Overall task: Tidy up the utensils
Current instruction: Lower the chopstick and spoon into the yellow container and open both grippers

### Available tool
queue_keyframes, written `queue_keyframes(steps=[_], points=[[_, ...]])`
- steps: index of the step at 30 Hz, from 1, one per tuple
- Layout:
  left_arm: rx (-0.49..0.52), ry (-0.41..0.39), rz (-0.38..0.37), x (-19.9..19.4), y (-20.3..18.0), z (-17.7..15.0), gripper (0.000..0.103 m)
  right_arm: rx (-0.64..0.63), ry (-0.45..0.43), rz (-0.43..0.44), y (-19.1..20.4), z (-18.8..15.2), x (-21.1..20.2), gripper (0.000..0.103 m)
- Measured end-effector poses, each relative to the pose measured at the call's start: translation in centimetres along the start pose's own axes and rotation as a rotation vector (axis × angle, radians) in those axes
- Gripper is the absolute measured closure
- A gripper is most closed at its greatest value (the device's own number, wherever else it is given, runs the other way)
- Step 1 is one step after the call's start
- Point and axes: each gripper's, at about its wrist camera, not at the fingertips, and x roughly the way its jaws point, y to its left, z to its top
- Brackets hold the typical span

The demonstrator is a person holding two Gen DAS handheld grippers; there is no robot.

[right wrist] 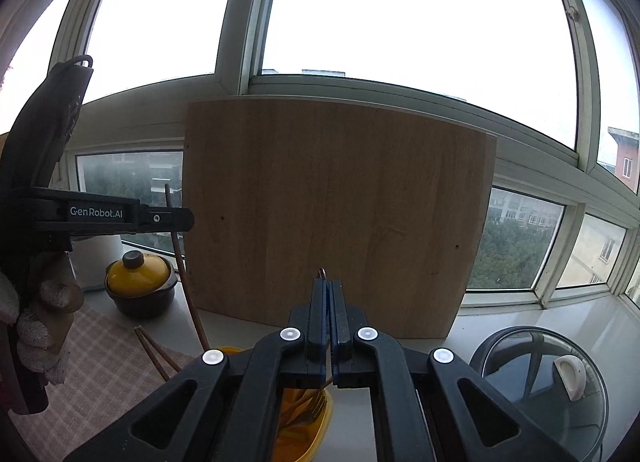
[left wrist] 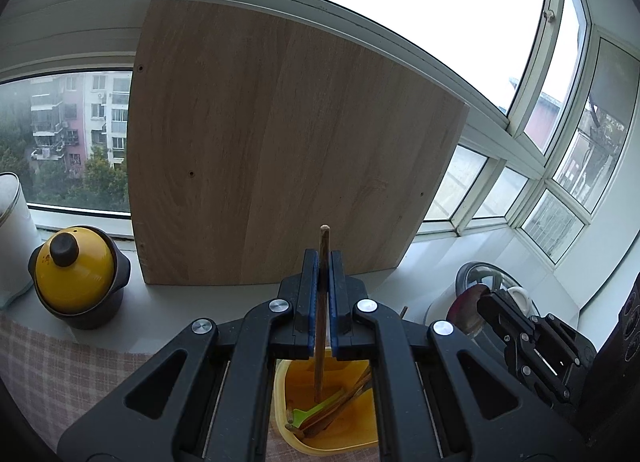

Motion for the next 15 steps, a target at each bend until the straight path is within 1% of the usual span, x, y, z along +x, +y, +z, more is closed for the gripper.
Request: queue_keyframes(steps=[4,10,15], points=[[0.006,0.018,0.008,0.9,0.1,-0.4,0.101,-0.019,0.010,-0.011,0.5,-0.7,1.2,0.103],[0.006,0.030,0.016,1.7,0.1,-0.7,0.101,-0.004,0.048,-0.005,0.6,-2.2,2.7,0.103],[0.019,0.045,0.019,2.3,-0.1,-0.7,0.101,0.062,0.099,0.056,0.2,-3.8,3.4,0.103]])
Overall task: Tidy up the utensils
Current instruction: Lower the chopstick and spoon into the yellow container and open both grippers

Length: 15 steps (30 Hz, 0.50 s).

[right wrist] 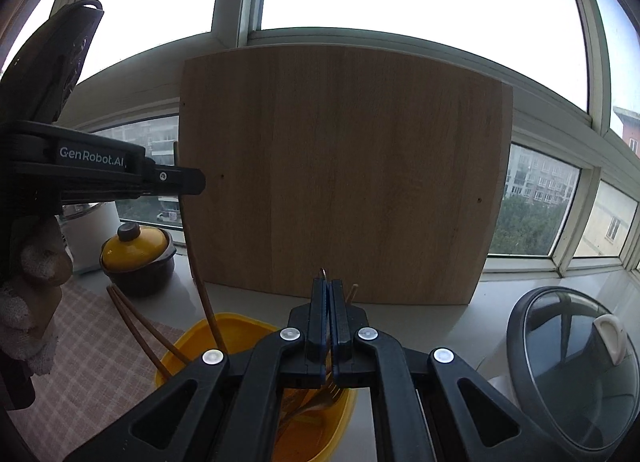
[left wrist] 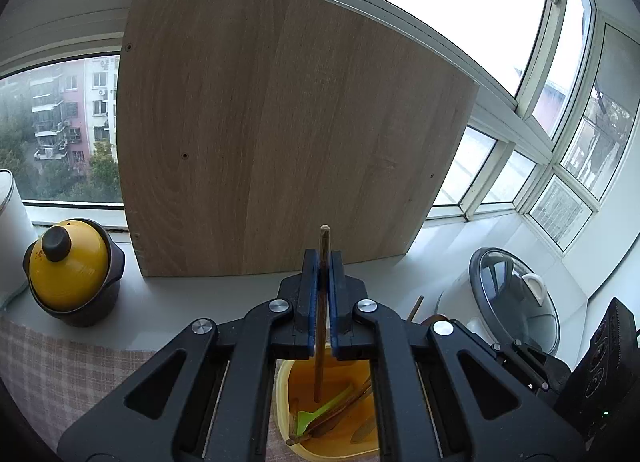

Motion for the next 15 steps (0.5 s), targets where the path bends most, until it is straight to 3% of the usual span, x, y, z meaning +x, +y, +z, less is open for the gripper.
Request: queue_keyframes(steps=[15], points=[[0.026,0.060,-0.005,2.4,-0.8,-0.6,0.101,0.062,0.056,0.093,0.0,-1.2,-0.5,0.103]])
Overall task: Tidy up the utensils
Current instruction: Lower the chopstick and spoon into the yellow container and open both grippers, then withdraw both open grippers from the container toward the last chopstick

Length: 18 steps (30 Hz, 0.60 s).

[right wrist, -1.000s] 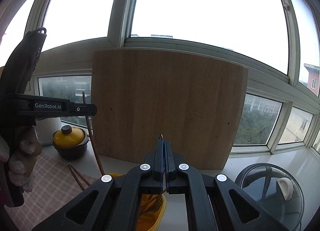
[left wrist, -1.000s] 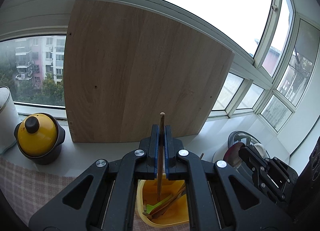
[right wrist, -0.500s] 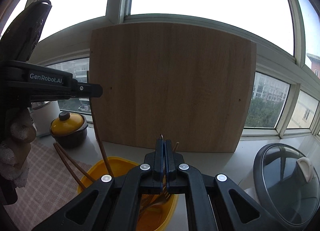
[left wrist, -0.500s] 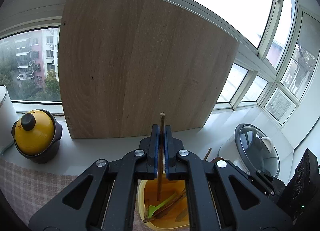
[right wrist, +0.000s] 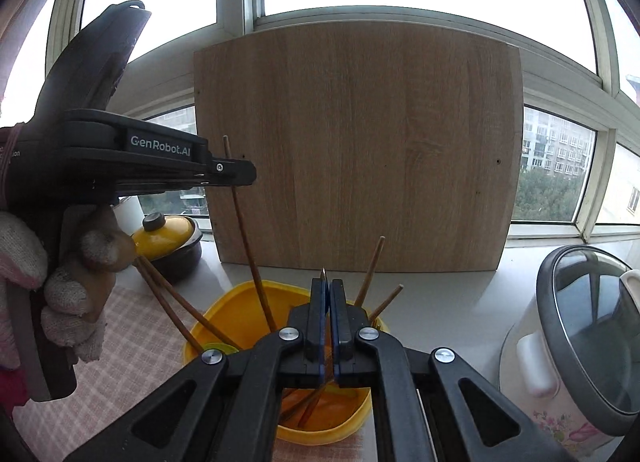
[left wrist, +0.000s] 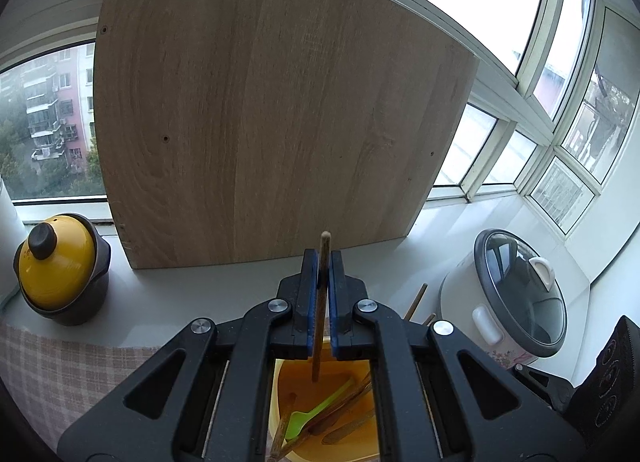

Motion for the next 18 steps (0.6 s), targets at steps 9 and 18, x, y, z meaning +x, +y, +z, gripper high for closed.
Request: queue_keyframes(steps=[9,18], points=[[0.003,0.012,-0.027,-0.9,0.0,-0.3,0.082,0.014,0.030,0.045,0.6,-0.9,-0.2,0.071],[0.026,-0.024,-0.019,-4.1,0.8,-0.7,0.082,0.093,0.048,0.058,0.4,-1.8,-1.4,0.060]])
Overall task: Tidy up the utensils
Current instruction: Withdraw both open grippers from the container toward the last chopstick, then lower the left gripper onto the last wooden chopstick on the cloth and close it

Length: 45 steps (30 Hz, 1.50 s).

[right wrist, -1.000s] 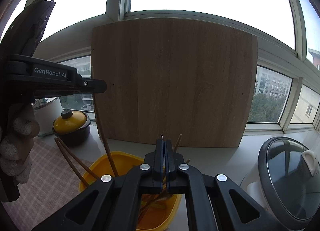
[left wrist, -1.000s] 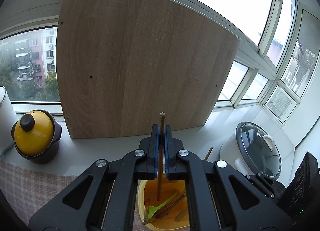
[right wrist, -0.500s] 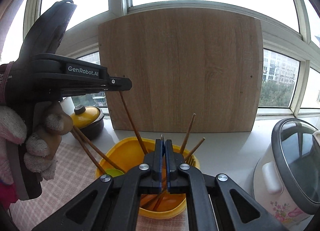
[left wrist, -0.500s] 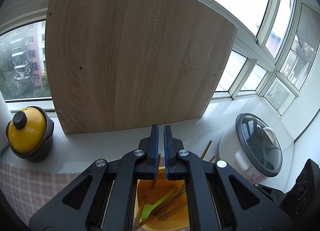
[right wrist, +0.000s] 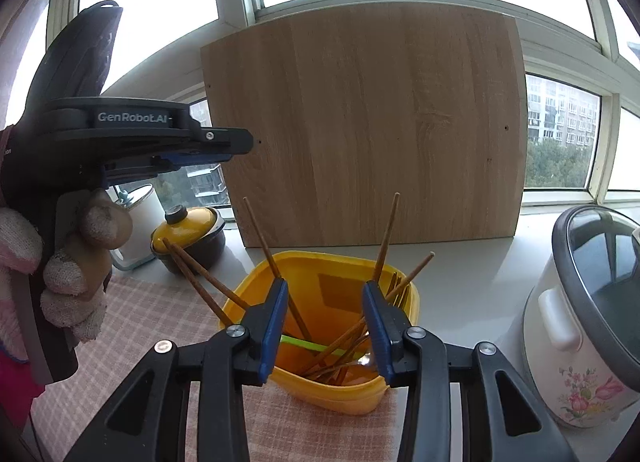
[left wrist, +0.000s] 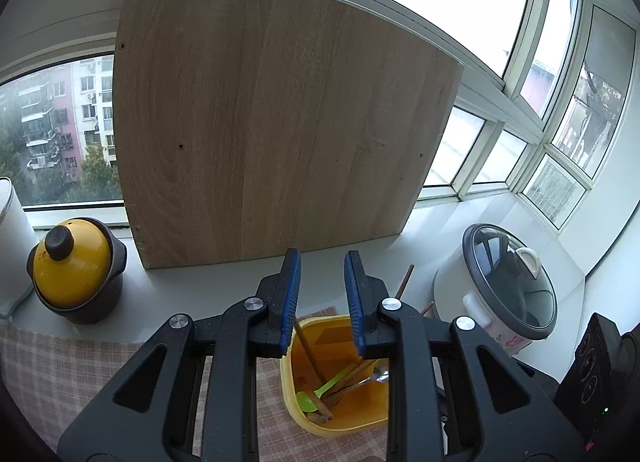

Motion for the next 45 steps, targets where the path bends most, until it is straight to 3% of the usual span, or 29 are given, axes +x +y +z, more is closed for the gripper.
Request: queue_keyframes(steps=[7,10,19,26,31,39,45], points=[[0.001,-0.018,0.010,-3.4,1.8,-1.3,0.081,0.054,-0.029,0.023,0.2,-0.8,-2.5,0.041],[0.014,-0.023,0.026,-5.3,3.0,-2.4,0.074,0.050,-0.029,0.034,0.8,-1.4,-3.6,0.034],[0.019,0.020,0.113,-10.6,8.2,-8.2,0.073,0.070,0.002,0.102,2.4,-3.3,-5.9,0.019],[0.031,0.118,0.177,-13.4,10.8,-14.4,0.073,0.110,0.055,0.130,3.5,-5.4,-6.0,0.018],[0.007,0.213,0.182,-14.1,12.3,-19.0,0.073,0.130,0.108,0.155,4.7,-7.4,-5.4,0.018],[-0.030,0.358,0.150,-11.7,12.8,-23.8,0.073,0.159,0.207,0.181,6.8,-10.9,-3.9,0.020],[-0.017,0.438,0.107,-8.6,11.8,-24.9,0.073,0.174,0.256,0.143,7.0,-13.2,-3.8,0.022]])
